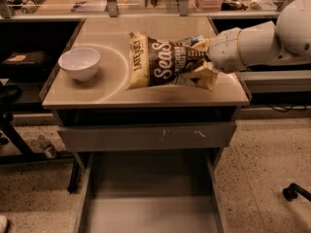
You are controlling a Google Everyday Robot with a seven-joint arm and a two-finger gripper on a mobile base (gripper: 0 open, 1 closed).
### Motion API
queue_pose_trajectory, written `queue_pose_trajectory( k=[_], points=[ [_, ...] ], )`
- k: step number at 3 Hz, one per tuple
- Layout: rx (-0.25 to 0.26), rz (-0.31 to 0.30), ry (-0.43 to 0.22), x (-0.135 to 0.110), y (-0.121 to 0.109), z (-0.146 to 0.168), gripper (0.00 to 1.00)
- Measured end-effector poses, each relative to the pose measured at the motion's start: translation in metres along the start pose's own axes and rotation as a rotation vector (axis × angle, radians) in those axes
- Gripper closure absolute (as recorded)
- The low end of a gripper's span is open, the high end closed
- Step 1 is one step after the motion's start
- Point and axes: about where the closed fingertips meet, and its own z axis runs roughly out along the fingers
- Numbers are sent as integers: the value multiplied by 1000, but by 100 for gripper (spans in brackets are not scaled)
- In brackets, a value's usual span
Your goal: Pick brown chip bag from middle drawer and place on counter
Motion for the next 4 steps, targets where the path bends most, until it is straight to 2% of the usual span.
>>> queue_pose_trajectory(
  k=[1, 2, 3, 4],
  points=[
    [35, 76, -12, 21, -35, 18, 100],
    [62, 124, -23, 31, -63, 32, 100],
    [84, 160, 57, 40, -83, 49, 100],
    [67, 154, 199, 53, -90, 67, 100]
  ],
)
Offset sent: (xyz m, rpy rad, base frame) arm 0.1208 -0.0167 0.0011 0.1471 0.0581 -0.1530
